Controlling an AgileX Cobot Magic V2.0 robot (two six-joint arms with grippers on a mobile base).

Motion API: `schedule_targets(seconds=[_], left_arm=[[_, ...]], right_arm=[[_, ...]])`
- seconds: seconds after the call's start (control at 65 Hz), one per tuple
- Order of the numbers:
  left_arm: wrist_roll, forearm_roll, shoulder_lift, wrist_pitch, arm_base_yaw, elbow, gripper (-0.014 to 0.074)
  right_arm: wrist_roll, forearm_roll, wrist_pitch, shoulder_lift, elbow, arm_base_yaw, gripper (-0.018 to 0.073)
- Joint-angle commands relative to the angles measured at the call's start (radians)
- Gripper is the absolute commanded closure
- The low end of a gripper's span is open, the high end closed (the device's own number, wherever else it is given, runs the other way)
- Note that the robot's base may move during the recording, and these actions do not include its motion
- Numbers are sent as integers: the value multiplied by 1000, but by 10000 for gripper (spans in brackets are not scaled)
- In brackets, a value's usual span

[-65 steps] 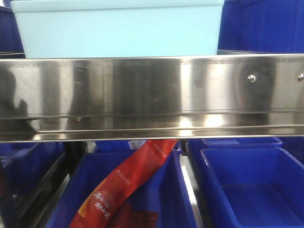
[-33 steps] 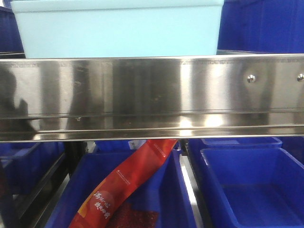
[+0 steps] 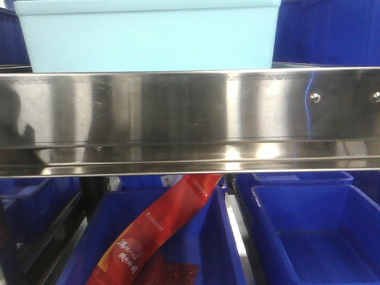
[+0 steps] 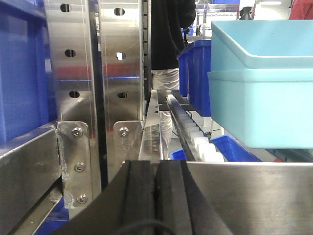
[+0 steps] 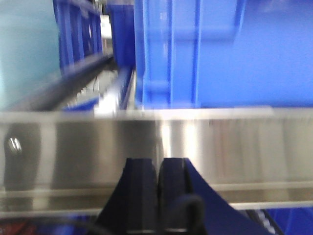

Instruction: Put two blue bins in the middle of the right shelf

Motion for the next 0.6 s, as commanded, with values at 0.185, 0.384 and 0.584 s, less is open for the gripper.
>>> schedule_targets(seconds=[0.185,0.384,0.584], left_arm=[[-6,3,-5,-22,-6,-2,707],[-6,3,-5,-22,-6,-2,707],[-6,3,-5,-22,-6,-2,707]], right_arm=[[-7,-3,-92,-4,4,-4,721],[-7,-3,-127,-4,4,-4,721],[-7,-3,-129,-4,4,-4,721]])
